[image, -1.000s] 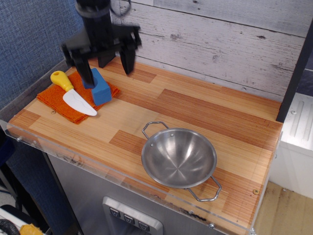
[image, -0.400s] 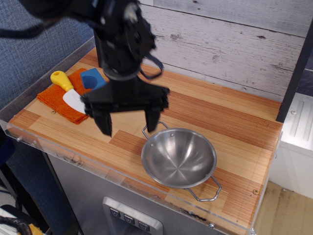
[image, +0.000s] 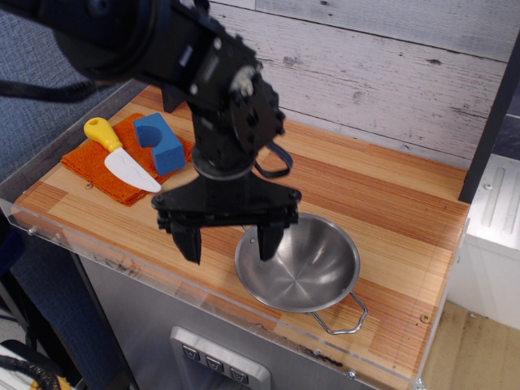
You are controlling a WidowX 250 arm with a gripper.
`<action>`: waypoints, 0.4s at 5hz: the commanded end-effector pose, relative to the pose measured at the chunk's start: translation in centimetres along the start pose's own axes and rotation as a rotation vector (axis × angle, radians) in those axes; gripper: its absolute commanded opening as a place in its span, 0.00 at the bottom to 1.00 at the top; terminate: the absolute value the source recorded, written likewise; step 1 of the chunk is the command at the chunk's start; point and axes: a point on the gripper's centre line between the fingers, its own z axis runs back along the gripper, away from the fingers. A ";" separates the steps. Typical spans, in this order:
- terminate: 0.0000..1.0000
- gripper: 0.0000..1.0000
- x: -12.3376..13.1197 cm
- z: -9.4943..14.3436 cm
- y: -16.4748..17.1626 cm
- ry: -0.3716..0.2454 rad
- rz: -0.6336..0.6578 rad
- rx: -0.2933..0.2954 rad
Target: Pick the vessel and place it in corner.
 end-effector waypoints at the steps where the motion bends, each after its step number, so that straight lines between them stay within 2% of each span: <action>1: 0.00 1.00 0.8 -2.1 -1.0 -0.008 0.024 0.022; 2: 0.00 0.00 1.2 -2.8 -1.5 -0.029 0.021 0.024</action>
